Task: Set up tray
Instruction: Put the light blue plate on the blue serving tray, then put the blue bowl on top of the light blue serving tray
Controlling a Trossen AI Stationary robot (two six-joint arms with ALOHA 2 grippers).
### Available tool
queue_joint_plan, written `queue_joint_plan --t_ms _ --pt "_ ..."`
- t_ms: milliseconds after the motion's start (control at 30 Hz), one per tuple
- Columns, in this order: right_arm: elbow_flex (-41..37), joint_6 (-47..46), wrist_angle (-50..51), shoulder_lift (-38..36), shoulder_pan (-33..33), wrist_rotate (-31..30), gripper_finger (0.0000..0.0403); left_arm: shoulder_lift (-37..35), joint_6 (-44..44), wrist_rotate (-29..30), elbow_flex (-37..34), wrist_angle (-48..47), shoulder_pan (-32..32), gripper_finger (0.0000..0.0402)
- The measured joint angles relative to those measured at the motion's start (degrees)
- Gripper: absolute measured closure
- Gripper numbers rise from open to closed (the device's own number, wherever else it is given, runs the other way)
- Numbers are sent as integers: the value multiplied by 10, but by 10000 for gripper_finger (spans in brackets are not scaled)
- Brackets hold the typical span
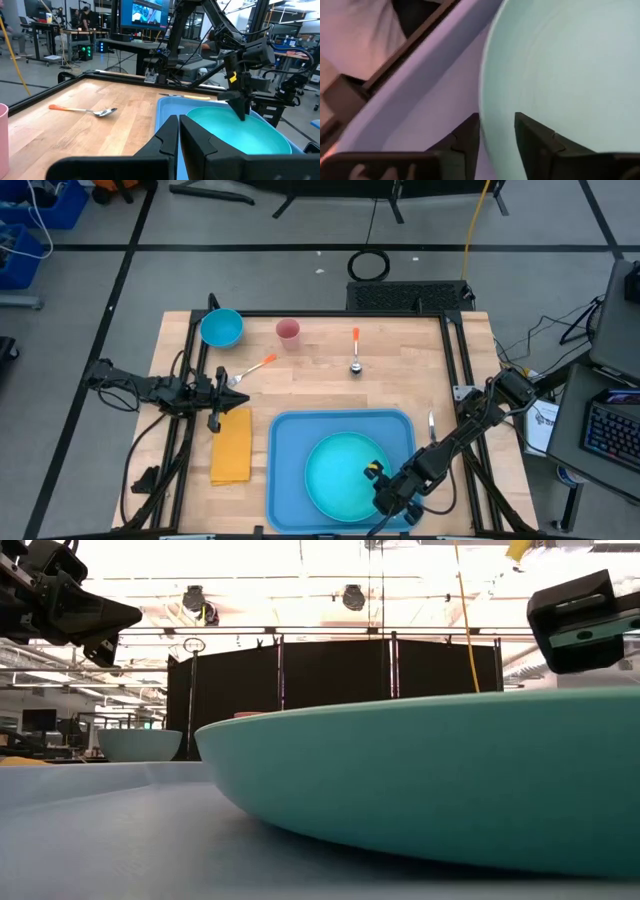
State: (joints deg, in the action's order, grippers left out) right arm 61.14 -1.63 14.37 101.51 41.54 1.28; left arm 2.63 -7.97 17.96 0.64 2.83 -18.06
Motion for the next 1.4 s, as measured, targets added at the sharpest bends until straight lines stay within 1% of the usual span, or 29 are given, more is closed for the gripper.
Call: queue_joint_plan --t_ms 100,233,467,933,1067,1167,1400 --pt "0 -1 0 0 4 -15 262 0 0 0 0 0 0 380" --pt "0 -6 0 0 5 -14 242 0 0 0 0 0 0 380" --pt "1 -31 -3 -1 7 -13 223 0 0 0 0 0 0 380" --pt "1 -32 -24 -2 9 -13 217 0 0 0 0 0 0 380" --pt "1 -32 -22 -15 9 -15 217 3 -1 0 0 0 0 380" --pt "1 -25 -18 -32 9 -32 217 13 -2 0 0 0 0 380" --pt "1 -7 -16 -66 9 -95 218 42 -2 0 -1 16 0 380"
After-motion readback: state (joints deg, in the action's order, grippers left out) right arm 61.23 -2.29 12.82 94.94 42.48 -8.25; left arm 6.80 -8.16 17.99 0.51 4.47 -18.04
